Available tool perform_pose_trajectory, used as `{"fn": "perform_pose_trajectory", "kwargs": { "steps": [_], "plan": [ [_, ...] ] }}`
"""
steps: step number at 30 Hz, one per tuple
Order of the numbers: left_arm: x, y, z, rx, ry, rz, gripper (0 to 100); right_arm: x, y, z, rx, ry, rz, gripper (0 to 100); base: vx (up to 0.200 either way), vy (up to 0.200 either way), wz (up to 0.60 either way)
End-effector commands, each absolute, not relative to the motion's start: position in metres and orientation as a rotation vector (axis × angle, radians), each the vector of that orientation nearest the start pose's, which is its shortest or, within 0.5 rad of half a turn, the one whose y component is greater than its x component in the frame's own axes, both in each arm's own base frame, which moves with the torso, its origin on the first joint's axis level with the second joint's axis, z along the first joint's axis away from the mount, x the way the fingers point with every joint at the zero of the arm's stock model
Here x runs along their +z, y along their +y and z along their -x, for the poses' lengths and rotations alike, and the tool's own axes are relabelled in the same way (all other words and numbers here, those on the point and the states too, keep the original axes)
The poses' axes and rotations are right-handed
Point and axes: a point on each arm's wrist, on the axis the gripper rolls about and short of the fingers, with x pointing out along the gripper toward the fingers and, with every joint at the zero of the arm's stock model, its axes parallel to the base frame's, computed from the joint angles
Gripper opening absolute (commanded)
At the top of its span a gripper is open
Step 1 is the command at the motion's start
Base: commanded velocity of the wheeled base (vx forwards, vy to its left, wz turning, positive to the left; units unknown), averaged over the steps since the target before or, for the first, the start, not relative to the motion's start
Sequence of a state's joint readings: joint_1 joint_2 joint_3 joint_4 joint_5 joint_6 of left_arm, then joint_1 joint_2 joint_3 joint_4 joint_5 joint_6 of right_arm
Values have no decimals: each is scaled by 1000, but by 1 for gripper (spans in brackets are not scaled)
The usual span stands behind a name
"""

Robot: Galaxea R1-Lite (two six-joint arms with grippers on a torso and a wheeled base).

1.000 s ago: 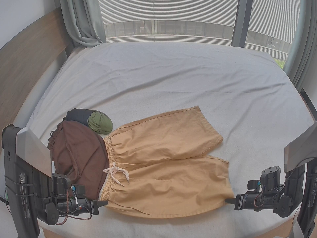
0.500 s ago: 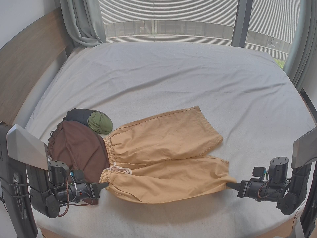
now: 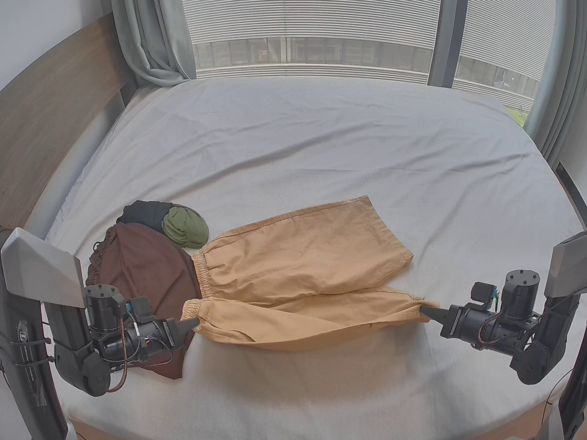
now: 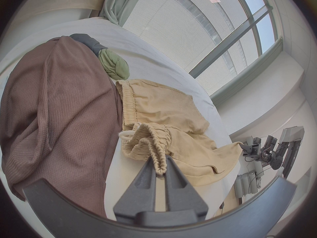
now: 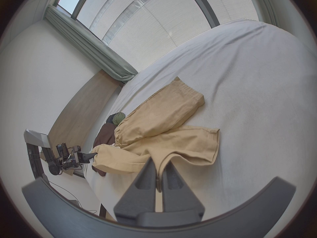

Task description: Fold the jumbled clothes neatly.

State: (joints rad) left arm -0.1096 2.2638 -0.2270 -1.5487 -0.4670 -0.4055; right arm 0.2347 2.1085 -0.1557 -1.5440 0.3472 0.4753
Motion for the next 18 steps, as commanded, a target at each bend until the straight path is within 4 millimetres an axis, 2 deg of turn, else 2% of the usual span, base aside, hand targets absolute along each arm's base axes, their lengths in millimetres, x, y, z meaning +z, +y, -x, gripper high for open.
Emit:
{"fn": "perform_pose_trajectory", "kwargs": {
  "steps": [1,12,18],
  "plan": [
    [3,-41,-269,-463,565,498,0,31,63,-250,457,511,-482,0,0,0,0],
    [8,-43,-272,-459,555,557,0,36,62,-266,454,459,-487,0,0,0,0],
    [11,-45,-277,-422,536,594,0,42,62,-288,436,463,-495,0,0,0,0]
  ]
}}
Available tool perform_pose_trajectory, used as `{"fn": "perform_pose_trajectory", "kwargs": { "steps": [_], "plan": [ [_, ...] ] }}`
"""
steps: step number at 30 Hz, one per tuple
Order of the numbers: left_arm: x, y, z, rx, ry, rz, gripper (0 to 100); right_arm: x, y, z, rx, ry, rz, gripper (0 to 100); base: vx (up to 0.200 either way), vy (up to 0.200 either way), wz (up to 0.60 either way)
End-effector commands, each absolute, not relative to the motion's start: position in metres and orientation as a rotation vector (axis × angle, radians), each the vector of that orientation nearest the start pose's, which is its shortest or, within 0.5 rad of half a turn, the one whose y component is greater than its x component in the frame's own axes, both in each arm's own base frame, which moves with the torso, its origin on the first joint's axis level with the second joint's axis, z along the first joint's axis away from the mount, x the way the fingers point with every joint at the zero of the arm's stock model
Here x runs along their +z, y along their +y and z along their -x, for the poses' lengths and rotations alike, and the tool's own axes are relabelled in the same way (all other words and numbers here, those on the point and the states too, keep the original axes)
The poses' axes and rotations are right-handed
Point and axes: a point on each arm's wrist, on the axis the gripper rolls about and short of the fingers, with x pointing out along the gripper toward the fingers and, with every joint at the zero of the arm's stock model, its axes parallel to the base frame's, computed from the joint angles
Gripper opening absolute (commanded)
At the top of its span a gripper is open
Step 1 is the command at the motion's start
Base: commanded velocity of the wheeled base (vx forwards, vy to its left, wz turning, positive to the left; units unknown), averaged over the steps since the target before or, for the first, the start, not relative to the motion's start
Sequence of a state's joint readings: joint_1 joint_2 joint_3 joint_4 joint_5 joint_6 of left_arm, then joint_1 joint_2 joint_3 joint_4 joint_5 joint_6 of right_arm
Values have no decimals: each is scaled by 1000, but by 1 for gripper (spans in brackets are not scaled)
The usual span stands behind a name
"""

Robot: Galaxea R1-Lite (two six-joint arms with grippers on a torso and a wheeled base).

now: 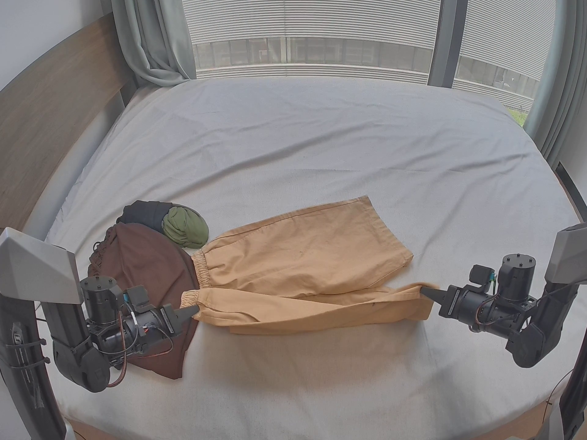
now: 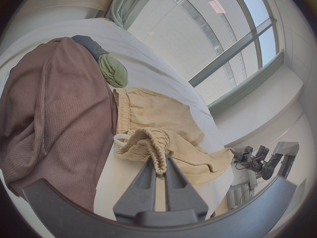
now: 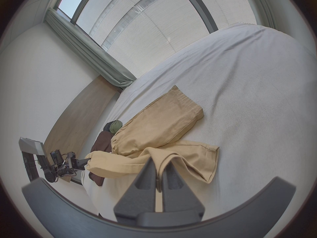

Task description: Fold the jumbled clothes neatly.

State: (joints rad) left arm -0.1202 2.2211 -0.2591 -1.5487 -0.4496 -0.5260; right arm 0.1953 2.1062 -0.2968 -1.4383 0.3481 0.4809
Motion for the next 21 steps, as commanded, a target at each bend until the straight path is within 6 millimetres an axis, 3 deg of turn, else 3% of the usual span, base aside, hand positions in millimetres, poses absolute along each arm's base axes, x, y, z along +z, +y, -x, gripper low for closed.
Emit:
{"fn": "perform_pose_trajectory", "kwargs": {
  "steps": [1,21],
  "plan": [
    [11,-45,-278,-421,535,597,0,42,62,-288,437,462,-495,0,0,0,0],
    [17,-55,-290,-361,485,675,0,79,65,-328,433,412,-516,0,0,0,0]
  ]
}}
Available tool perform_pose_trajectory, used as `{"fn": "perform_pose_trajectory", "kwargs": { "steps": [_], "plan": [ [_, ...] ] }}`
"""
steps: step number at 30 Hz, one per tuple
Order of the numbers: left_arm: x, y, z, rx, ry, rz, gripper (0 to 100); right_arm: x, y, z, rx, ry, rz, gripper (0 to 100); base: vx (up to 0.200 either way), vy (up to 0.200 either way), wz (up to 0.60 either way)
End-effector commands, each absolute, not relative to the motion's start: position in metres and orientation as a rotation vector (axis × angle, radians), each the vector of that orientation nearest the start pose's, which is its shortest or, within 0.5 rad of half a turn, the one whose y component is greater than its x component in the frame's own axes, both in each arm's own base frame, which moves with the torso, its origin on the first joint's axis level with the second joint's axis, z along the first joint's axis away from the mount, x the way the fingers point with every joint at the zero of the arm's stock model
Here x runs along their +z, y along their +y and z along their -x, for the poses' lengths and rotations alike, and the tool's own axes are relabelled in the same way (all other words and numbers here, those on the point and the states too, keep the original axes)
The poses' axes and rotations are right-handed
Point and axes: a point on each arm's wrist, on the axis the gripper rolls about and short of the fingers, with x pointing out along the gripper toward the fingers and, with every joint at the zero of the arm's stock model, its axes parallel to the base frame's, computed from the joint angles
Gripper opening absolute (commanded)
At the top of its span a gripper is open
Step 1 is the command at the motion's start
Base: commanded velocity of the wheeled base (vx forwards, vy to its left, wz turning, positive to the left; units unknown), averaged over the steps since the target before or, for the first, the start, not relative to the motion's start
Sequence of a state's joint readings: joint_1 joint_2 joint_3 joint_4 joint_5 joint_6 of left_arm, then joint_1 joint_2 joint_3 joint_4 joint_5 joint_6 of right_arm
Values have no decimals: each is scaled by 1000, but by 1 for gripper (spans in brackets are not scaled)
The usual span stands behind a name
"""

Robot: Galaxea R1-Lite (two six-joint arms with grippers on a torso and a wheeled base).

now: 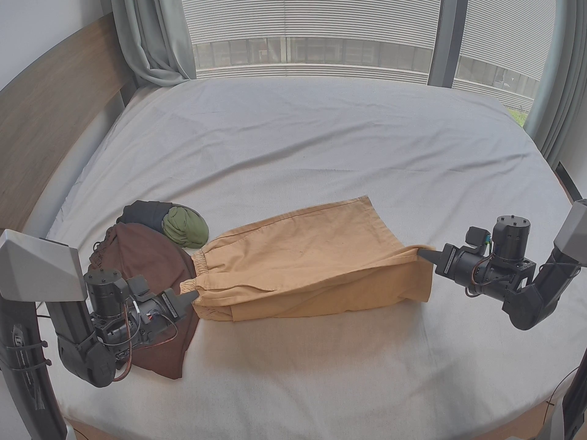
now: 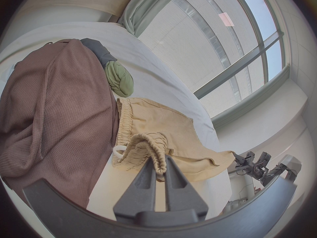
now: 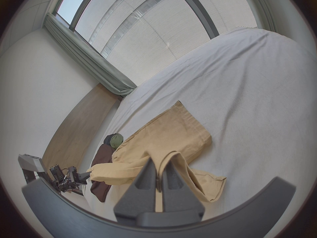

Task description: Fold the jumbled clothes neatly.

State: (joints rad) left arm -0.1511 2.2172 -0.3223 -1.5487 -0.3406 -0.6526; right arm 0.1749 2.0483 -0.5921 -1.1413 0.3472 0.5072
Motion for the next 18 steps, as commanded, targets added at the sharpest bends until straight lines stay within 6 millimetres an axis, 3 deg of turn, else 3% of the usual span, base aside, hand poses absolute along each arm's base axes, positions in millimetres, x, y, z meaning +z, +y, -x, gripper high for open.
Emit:
{"fn": "perform_pose_trajectory", "kwargs": {
  "steps": [1,18],
  "plan": [
    [17,-55,-290,-357,484,675,0,82,65,-328,435,405,-516,0,0,0,0],
    [23,-62,-302,-315,427,729,0,113,63,-362,427,349,-514,0,0,0,0]
  ]
}}
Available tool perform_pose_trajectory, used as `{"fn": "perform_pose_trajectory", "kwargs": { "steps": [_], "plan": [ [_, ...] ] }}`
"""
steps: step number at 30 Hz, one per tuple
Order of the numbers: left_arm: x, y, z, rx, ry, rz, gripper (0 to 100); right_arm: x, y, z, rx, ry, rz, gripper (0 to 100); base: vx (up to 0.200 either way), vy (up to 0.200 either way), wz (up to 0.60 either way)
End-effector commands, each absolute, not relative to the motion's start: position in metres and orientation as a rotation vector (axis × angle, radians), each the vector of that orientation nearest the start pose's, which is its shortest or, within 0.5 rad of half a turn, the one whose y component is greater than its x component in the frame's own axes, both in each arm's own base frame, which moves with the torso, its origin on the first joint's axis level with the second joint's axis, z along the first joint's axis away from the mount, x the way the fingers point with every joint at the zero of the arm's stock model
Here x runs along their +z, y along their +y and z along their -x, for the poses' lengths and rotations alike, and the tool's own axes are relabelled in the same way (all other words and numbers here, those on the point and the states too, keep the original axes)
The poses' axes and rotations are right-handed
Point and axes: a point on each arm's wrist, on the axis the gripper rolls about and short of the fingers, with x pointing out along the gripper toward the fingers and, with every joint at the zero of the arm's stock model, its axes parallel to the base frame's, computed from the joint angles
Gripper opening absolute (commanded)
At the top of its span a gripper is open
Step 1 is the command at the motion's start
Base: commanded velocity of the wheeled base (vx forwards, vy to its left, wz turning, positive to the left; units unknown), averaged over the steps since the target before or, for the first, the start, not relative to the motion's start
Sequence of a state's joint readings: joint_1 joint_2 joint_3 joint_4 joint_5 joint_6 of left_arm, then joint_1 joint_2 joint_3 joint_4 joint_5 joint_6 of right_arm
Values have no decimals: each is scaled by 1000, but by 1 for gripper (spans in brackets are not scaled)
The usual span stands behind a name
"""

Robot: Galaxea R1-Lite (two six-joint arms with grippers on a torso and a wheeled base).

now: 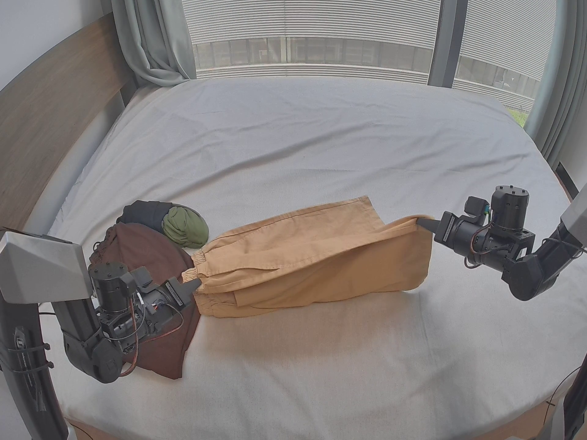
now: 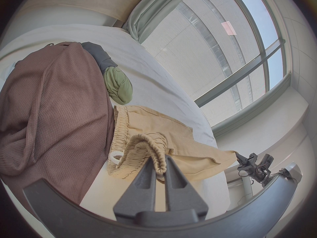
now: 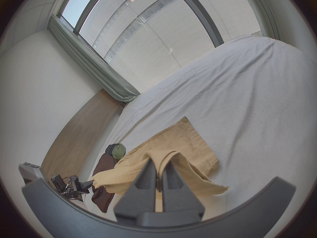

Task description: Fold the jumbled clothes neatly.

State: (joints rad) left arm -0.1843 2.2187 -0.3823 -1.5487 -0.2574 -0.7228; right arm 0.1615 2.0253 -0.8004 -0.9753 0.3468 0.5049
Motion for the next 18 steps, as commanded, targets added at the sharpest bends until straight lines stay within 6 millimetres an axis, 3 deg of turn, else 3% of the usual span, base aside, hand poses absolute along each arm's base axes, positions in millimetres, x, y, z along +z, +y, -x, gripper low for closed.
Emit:
{"fn": "perform_pose_trajectory", "kwargs": {
  "steps": [1,14,18],
  "plan": [
    [23,-63,-302,-315,426,734,0,115,62,-364,425,350,-515,0,0,0,0],
    [27,-63,-313,-282,379,763,0,130,68,-394,424,365,-513,0,0,0,0],
    [22,-62,-316,-271,385,763,0,123,72,-406,427,377,-512,0,0,0,0]
  ]
}}
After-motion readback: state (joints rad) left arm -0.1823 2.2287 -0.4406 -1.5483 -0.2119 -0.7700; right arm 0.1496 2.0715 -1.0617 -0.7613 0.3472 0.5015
